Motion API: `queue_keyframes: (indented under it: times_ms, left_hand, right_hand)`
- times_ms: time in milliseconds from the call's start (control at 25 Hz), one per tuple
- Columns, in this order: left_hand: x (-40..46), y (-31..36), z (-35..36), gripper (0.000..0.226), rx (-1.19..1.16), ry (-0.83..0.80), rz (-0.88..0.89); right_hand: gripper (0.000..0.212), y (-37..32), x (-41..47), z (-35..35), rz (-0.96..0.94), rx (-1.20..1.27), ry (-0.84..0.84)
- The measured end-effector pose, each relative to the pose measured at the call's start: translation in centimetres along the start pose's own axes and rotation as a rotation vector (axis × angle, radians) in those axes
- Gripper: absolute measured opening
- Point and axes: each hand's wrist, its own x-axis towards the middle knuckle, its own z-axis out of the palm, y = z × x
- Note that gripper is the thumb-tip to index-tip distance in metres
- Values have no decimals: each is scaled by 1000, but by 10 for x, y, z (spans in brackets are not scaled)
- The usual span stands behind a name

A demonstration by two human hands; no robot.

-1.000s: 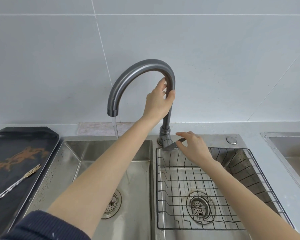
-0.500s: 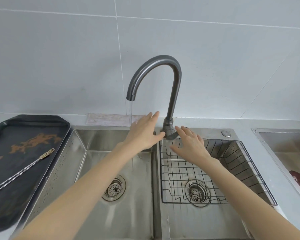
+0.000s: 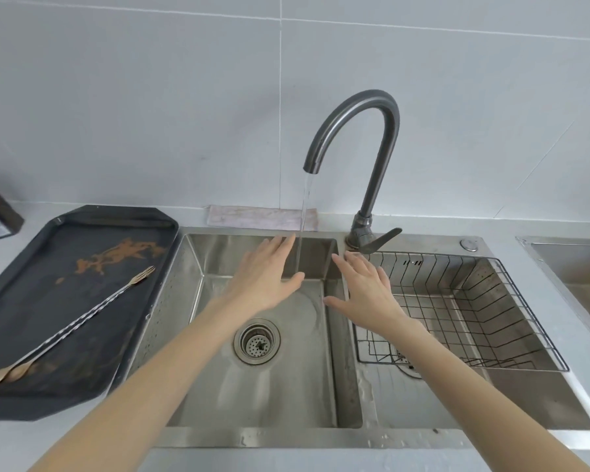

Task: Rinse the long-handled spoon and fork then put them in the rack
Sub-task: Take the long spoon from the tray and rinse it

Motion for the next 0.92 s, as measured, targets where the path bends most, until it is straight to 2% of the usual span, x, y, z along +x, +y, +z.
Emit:
queue_keyframes:
  times_ms: [360,920]
  left_hand:
    - [-34,-80,7,73,36,-38,-112]
    - [-48,-186,-7,66,-6,12,-204]
  right_hand:
    - [77,-59,-1,39,-9,-15,-78]
    - [53,-158,43,94,-167,56,-94]
